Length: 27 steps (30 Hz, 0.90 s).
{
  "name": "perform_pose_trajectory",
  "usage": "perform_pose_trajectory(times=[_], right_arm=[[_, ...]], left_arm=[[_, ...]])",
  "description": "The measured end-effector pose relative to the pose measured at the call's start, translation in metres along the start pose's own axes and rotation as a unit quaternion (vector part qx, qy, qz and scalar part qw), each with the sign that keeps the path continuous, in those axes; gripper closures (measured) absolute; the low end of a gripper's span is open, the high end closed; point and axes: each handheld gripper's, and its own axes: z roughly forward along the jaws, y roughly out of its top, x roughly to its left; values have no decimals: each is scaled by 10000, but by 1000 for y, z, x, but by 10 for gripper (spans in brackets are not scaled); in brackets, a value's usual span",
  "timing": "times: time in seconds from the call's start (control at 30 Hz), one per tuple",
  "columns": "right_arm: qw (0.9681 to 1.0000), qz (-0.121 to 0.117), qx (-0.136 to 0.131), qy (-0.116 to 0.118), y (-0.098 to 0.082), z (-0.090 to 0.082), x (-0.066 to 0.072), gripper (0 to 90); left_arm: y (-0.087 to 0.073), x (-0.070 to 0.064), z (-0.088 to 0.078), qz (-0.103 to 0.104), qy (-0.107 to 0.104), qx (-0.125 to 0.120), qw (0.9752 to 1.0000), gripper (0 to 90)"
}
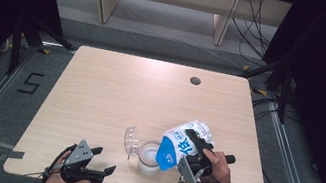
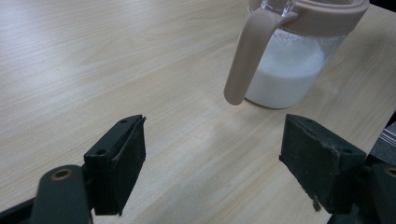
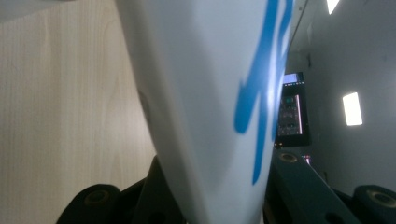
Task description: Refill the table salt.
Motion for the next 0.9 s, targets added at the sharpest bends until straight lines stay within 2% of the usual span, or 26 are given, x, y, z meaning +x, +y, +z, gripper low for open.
perform_pose_trajectory(times=[0.03, 0.07, 0.1, 0.13, 0.17, 0.2, 0.23, 0.33, 0.37, 0.4, 0.43, 0.47, 0.53, 0.57, 0.63, 0.67, 0.7, 0.77, 0.8, 0.9], right_arm=[[10000, 30, -30, 20, 0, 0, 0, 752], [9996, 253, -28, 76, -1, 1, 2, 752], [9998, 120, -36, 128, -1, 1, 0, 752], [9992, 360, -2, 197, -2, 2, 3, 754], [9989, 390, -55, 239, -2, 2, 3, 754], [9985, 477, 9, 266, -4, 2, 3, 754], [9973, 660, -115, 307, -5, 3, 3, 755], [9940, 1010, -170, 379, -8, 3, -1, 758], [9946, 984, -182, 290, -10, 3, -4, 759], [9934, 1086, -135, 335, -11, 3, -5, 759], [9941, 1014, -155, 352, -13, 3, -7, 760], [9911, 1270, -110, 386, -14, 3, -6, 763], [9892, 1398, -83, 426, -17, 4, -6, 765], [9893, 1380, -111, 466, -19, 5, -8, 766], [9806, 1863, -62, 610, -22, 4, -7, 769], [9802, 1885, -92, 604, -23, 5, -7, 771], [9758, 2067, -120, 700, -26, 5, -7, 774], [9702, 2285, -181, 787, -29, 7, -8, 785], [9661, 2436, -197, 837, -30, 7, -8, 793], [9578, 2696, -275, 958, -32, 8, -8, 838]], left_arm=[[0, 0, 0, 3, -4, -1, 10000, 218], [0, 0, 0, 4, -4, -3, 10000, 217], [0, 0, 0, 8, -2, -1, 10000, 217], [0, 0, 0, 8, -3, -3, 10000, 218], [0, 0, 0, 6, -3, -3, 10000, 218], [0, 0, 0, 6, -3, -5, 10000, 218], [0, 0, 0, 6, -3, -3, 10000, 217], [0, 0, 0, 8, -3, -3, 10000, 218], [0, 0, 0, 13, -3, -3, 10000, 218], [0, 0, 0, 15, -4, -1, 10000, 218], [0, 0, 0, 14, -1, -7, 10000, 218], [0, 0, 0, 13, -2, -7, 10000, 218], [0, 0, 0, 15, -1, -6, 10000, 218], [0, 0, 0, 16, -1, -1, 10000, 218], [0, 0, 0, 10, 1, -5, 10000, 218], [0, 0, 0, 12, -1, -4, 10000, 218], [0, 0, 0, 16, -3, -4, 10000, 218], [0, 0, 0, 5, -2, -3, 10000, 218], [0, 0, 0, 6, -1, -5, 10000, 218], [0, 0, 0, 3, 3, -3, 10000, 218]])
